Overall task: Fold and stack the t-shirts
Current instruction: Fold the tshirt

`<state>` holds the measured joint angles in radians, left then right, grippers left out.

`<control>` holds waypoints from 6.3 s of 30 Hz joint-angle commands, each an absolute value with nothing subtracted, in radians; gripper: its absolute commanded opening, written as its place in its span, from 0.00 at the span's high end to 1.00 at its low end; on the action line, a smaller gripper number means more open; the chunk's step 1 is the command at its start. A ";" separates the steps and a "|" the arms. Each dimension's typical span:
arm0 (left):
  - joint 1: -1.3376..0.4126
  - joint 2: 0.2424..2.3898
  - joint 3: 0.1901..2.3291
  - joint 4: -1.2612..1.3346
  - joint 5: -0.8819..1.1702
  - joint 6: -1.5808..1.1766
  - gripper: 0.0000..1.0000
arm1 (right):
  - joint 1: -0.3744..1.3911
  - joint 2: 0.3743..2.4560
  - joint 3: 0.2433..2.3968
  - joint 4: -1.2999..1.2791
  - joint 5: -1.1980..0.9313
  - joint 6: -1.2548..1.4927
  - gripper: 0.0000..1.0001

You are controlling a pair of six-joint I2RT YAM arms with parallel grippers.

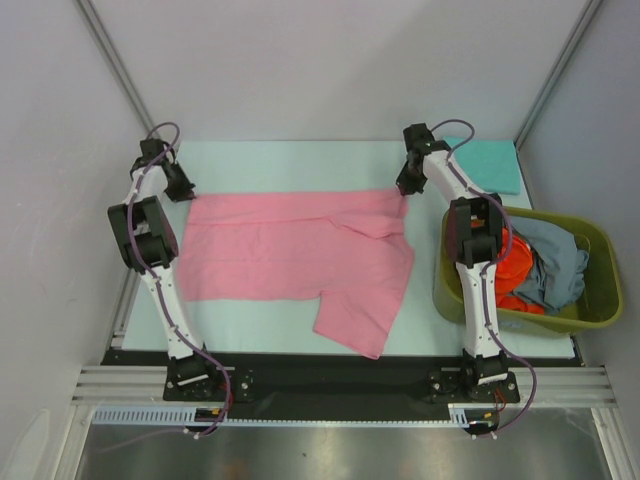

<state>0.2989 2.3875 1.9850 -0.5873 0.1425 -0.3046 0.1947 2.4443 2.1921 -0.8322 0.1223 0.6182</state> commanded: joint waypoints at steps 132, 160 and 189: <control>-0.166 1.388 1.074 -0.555 0.325 -0.325 0.44 | 0.502 2.401 2.088 -0.841 0.095 0.391 0.80; -0.164 1.393 1.061 -0.548 0.342 -0.331 0.43 | 0.499 2.220 1.887 -0.910 -0.233 0.752 1.00; -0.156 1.408 1.068 -0.537 0.376 -0.330 0.44 | 0.241 2.154 1.859 -0.917 -0.020 0.608 0.80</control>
<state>-0.1585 1.4075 1.0298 -0.5621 0.3473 -0.3466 0.2180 2.1201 1.8248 -0.8948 -0.0597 0.6338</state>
